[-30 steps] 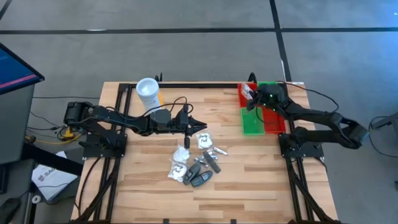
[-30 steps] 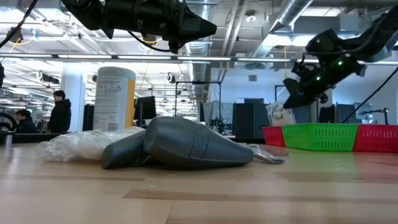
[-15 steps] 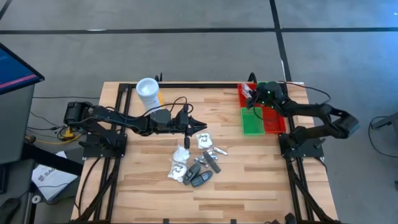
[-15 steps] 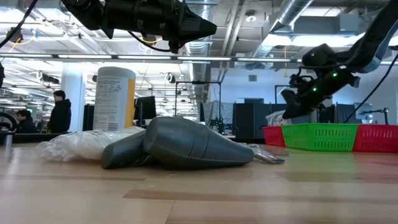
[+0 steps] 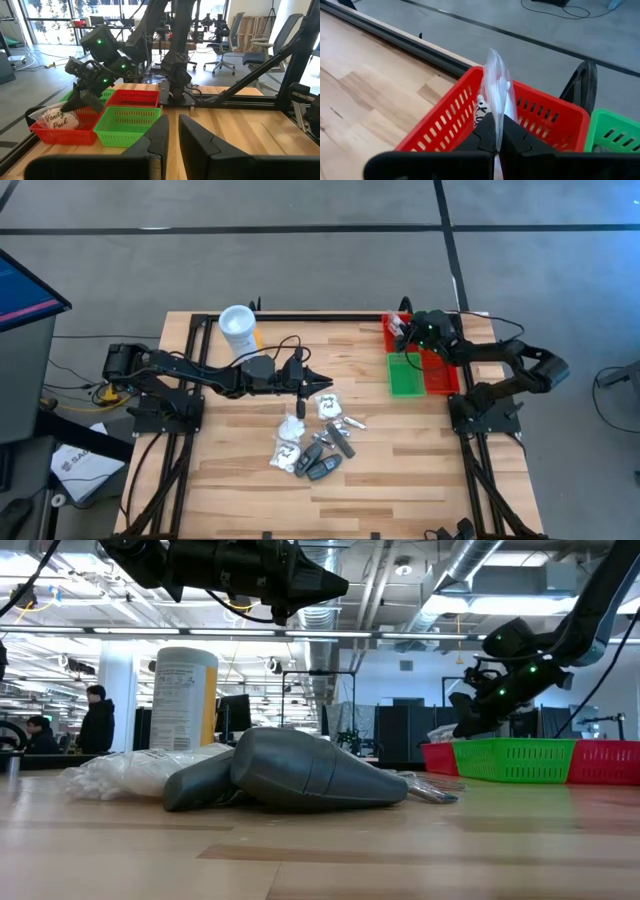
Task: Pick & Place Travel size toiletries
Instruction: Put the white cotton pack into the top red bin
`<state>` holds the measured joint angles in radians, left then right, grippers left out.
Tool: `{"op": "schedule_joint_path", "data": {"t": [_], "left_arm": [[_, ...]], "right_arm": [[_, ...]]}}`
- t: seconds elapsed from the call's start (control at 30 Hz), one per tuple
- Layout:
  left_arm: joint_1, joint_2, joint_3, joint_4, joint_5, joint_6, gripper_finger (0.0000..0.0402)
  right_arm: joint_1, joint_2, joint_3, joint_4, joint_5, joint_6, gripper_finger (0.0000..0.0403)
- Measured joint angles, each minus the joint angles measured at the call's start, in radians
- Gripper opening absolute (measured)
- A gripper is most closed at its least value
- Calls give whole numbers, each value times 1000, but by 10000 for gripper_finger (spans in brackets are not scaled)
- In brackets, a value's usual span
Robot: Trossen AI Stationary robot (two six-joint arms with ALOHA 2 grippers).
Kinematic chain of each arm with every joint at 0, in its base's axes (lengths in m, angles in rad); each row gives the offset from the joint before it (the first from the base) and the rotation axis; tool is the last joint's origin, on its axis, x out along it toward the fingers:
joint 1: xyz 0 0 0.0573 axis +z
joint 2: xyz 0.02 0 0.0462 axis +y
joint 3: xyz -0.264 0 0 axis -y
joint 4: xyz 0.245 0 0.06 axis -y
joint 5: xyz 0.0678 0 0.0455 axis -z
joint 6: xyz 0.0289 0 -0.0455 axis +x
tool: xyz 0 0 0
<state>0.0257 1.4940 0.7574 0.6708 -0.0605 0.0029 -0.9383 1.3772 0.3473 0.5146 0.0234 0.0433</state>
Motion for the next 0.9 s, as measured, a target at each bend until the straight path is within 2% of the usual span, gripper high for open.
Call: {"op": "schedule_joint_path", "data": {"t": [0.57, 0.67, 0.9], "left_arm": [[0, 0, 0, 0, 1, 0, 35], [0, 0, 0, 0, 1, 0, 35], [0, 0, 0, 0, 1, 0, 35]], "right_arm": [[-7, 17, 0, 32, 80, 2, 55], [-7, 17, 5, 31, 120, 1, 57], [-6, 17, 67, -10, 136, -23, 56]]}}
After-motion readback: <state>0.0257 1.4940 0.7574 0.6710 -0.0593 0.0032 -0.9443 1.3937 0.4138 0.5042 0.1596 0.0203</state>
